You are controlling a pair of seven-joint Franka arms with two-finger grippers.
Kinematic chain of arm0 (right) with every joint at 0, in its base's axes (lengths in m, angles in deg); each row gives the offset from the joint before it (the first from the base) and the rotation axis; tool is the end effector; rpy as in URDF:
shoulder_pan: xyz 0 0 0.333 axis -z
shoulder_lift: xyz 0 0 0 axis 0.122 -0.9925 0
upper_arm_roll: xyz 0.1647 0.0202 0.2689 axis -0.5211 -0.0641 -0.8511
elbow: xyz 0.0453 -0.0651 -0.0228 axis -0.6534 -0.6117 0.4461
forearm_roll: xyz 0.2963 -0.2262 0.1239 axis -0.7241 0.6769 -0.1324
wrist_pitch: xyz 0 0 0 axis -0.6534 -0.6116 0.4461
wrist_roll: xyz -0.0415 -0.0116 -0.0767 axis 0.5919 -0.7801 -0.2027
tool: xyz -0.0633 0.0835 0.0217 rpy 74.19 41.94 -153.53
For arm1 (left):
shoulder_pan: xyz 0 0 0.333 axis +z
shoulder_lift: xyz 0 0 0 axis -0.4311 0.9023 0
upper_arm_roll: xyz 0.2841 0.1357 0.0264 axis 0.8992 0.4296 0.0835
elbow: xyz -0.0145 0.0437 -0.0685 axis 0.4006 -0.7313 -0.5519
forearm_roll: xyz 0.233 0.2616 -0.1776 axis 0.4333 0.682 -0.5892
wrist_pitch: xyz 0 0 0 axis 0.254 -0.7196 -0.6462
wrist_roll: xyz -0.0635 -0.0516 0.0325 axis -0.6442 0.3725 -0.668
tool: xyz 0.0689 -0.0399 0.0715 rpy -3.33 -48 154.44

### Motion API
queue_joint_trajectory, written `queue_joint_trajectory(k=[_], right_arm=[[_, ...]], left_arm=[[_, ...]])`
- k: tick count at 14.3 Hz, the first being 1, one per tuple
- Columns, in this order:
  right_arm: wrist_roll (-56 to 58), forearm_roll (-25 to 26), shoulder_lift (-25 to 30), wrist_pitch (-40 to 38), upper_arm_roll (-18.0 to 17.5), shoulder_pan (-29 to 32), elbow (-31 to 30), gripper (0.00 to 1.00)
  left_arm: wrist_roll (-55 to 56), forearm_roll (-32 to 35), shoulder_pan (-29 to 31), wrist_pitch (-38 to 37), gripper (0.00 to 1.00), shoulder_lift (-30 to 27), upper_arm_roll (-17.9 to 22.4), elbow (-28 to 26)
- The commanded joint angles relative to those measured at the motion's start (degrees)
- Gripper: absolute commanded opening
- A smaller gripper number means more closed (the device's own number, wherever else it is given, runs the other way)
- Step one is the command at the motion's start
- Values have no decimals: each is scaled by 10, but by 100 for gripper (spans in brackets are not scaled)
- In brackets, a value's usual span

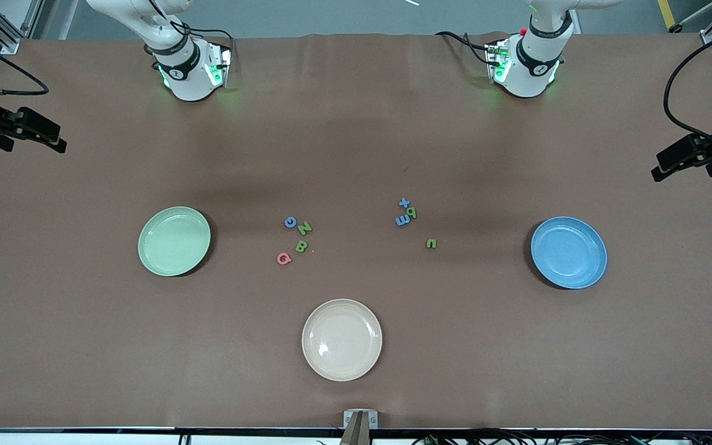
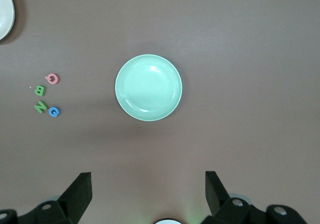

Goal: Sort upper and lower case letters into plates
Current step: 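Move both grippers out from rest toward the foam letters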

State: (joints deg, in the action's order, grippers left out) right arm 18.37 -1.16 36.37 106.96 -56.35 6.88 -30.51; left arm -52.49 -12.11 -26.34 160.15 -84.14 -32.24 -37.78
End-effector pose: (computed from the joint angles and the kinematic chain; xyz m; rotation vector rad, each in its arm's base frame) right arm 0.5196 -0.0139 0.6293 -3.1157 0.0849 0.1067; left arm 0.5639 0.0017 0.6294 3.1003 0.1464 0.0581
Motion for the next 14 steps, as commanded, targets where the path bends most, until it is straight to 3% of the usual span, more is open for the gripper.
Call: queue_joint_trajectory(k=[1, 8, 14], right_arm=[[5, -1, 18, -4, -5, 7, -20, 100], [5, -3, 28, 2, -6, 7, -35, 100], [5, -7, 25, 2, -5, 7, -29, 100]], left_arm=[[2, -12, 1, -15, 100, 8, 1, 18], [19, -15, -11, -15, 100, 25, -5, 17], [19, -11, -44, -12, 100, 104, -17, 20]])
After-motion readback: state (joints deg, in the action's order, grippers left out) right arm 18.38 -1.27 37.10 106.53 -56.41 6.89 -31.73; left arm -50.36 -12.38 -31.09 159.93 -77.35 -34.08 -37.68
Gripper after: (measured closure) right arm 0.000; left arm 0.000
